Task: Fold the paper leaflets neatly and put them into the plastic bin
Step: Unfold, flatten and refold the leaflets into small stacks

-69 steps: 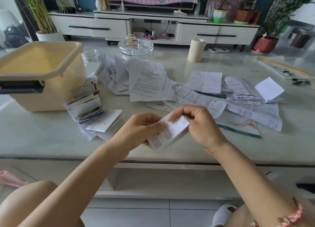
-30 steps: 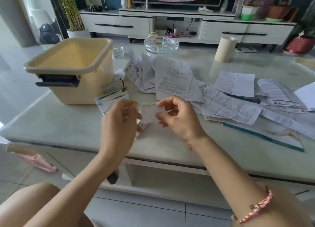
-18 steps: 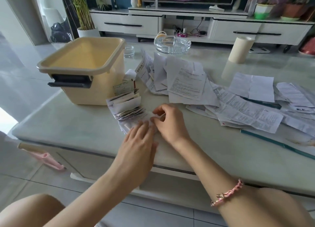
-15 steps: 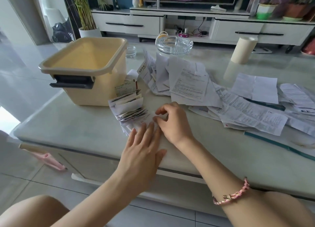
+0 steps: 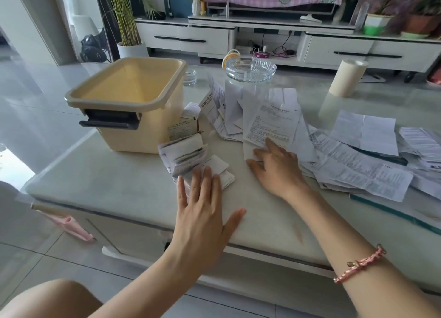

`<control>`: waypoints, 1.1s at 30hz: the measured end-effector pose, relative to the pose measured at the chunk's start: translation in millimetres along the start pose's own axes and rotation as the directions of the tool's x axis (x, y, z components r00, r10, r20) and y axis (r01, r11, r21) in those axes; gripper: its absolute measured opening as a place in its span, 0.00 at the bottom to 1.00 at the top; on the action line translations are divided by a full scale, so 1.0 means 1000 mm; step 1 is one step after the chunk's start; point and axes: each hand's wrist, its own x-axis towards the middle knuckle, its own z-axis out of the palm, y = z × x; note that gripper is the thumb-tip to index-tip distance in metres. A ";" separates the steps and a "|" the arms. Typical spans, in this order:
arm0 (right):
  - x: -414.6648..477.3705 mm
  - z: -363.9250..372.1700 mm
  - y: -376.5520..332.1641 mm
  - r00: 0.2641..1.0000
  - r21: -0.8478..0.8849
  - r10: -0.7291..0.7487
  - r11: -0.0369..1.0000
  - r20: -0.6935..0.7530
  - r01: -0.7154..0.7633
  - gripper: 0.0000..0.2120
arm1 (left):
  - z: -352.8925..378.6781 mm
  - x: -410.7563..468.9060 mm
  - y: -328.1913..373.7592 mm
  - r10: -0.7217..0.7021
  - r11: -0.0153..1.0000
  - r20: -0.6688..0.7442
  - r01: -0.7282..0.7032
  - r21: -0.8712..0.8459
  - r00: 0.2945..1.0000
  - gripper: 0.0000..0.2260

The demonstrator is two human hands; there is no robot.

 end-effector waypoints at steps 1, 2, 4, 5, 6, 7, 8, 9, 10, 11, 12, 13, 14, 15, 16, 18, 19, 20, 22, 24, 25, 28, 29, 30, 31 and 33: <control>0.001 0.002 0.000 1.000 -0.059 0.001 0.998 0.009 0.000 0.22 | -0.001 0.000 0.002 0.021 1.000 -0.037 -0.021 0.005 0.999 0.36; 0.001 0.004 0.000 1.000 -0.107 -0.005 0.994 0.004 0.005 0.24 | -0.001 0.000 0.003 0.050 0.999 -0.073 -0.049 0.011 0.996 0.35; 0.000 0.005 0.000 1.000 -0.150 -0.025 0.988 -0.018 0.022 0.26 | -0.006 0.001 0.008 0.109 0.994 -0.139 -0.108 0.011 0.984 0.32; 0.001 0.006 0.000 0.999 -0.155 -0.031 0.988 -0.025 0.027 0.27 | -0.008 0.003 0.010 0.134 0.991 -0.173 -0.136 -0.001 0.976 0.30; 0.000 0.007 0.001 0.999 -0.155 -0.031 0.988 -0.030 0.026 0.27 | -0.010 0.004 0.013 0.160 0.986 -0.213 -0.167 -0.015 0.964 0.29; -0.001 0.007 0.001 0.999 -0.152 -0.033 0.988 -0.033 0.028 0.28 | -0.012 0.006 0.016 0.182 0.980 -0.249 -0.196 -0.032 0.951 0.28; -0.001 0.007 0.001 0.998 -0.153 -0.038 0.988 -0.044 0.031 0.29 | -0.015 0.008 0.020 0.202 0.973 -0.279 -0.226 -0.055 0.939 0.26; -0.002 0.007 0.001 0.997 -0.156 -0.046 0.987 -0.056 0.036 0.29 | -0.018 0.010 0.024 0.220 0.962 -0.303 -0.259 -0.091 0.927 0.25; -0.004 0.006 0.000 0.996 -0.150 -0.056 0.988 -0.071 0.045 0.32 | -0.020 0.011 0.028 0.232 0.945 -0.318 -0.291 -0.152 0.919 0.23; -0.007 0.002 0.000 0.993 -0.131 -0.064 0.990 -0.098 0.051 0.35 | -0.023 0.012 0.032 0.233 0.917 -0.324 -0.318 -0.241 0.917 0.21; -0.011 -0.003 0.000 0.988 -0.094 -0.075 0.994 -0.134 0.062 0.37 | -0.027 0.013 0.036 0.209 0.879 -0.315 -0.318 -0.354 0.926 0.19; -0.014 -0.008 0.000 0.980 -0.031 -0.080 0.997 -0.184 0.076 0.35 | -0.032 0.014 0.040 0.154 0.829 -0.290 -0.283 -0.482 0.945 0.17; -0.020 -0.016 0.002 0.967 0.045 -0.076 0.995 -0.243 0.089 0.30 | -0.039 0.014 0.046 0.079 0.762 -0.238 -0.212 -0.612 0.968 0.16; -0.026 -0.022 0.004 0.949 0.123 -0.069 0.986 -0.309 0.112 0.24 | -0.045 0.015 0.051 -0.007 0.673 -0.150 -0.106 -0.732 0.989 0.15; -0.035 -0.029 0.008 0.925 0.208 -0.046 0.969 -0.377 0.133 0.20 | -0.050 0.018 0.057 -0.082 0.556 -0.047 0.007 -0.831 0.996 0.14; -0.055 -0.043 0.013 0.884 0.394 0.027 0.901 -0.467 0.180 0.14 | -0.054 0.026 0.061 -0.167 0.307 0.170 0.215 -0.927 0.971 0.11; -0.069 -0.051 0.018 0.879 0.482 0.070 0.855 -0.471 0.190 0.12 | -0.055 0.032 0.065 -0.163 0.201 0.251 0.281 -0.938 0.954 0.13; -0.080 -0.056 0.018 0.893 0.578 0.107 0.794 -0.438 0.189 0.11 | -0.054 0.036 0.064 -0.143 0.111 0.313 0.329 -0.938 0.939 0.18; -0.104 -0.070 0.025 0.932 0.774 0.170 0.615 -0.320 0.154 0.13 | -0.057 0.043 0.071 -0.063 -0.021 0.393 0.393 -0.919 0.917 0.26; -0.118 -0.081 0.030 0.962 0.925 0.189 0.362 -0.198 0.120 0.16 | -0.060 0.046 0.074 0.086 -0.071 0.379 0.385 -0.920 0.921 0.18; -0.123 -0.084 0.033 0.971 0.963 0.187 0.251 -0.147 0.097 0.15 | -0.062 0.046 0.077 0.180 -0.098 0.370 0.391 -0.915 0.911 0.15; -0.132 -0.086 0.044 0.974 0.991 0.219 0.127 -0.061 0.034 0.15 | -0.064 0.046 0.086 0.346 -0.189 0.398 0.479 -0.857 0.849 0.14; -0.134 -0.085 0.048 0.968 0.990 0.243 0.141 -0.064 0.029 0.15 | -0.064 0.046 0.090 0.357 -0.210 0.408 0.497 -0.842 0.840 0.13; -0.136 -0.083 0.051 0.960 0.982 0.268 0.184 -0.081 0.032 0.15 | -0.063 0.045 0.094 0.347 -0.225 0.415 0.504 -0.834 0.841 0.13; -0.136 -0.081 0.053 0.950 0.965 0.294 0.259 -0.110 0.032 0.16 | -0.061 0.045 0.097 0.328 -0.235 0.420 0.503 -0.832 0.847 0.12; -0.140 -0.078 0.057 0.918 0.899 0.349 0.438 -0.189 0.018 0.16 | -0.056 0.043 0.104 0.285 -0.212 0.429 0.493 -0.844 0.857 0.08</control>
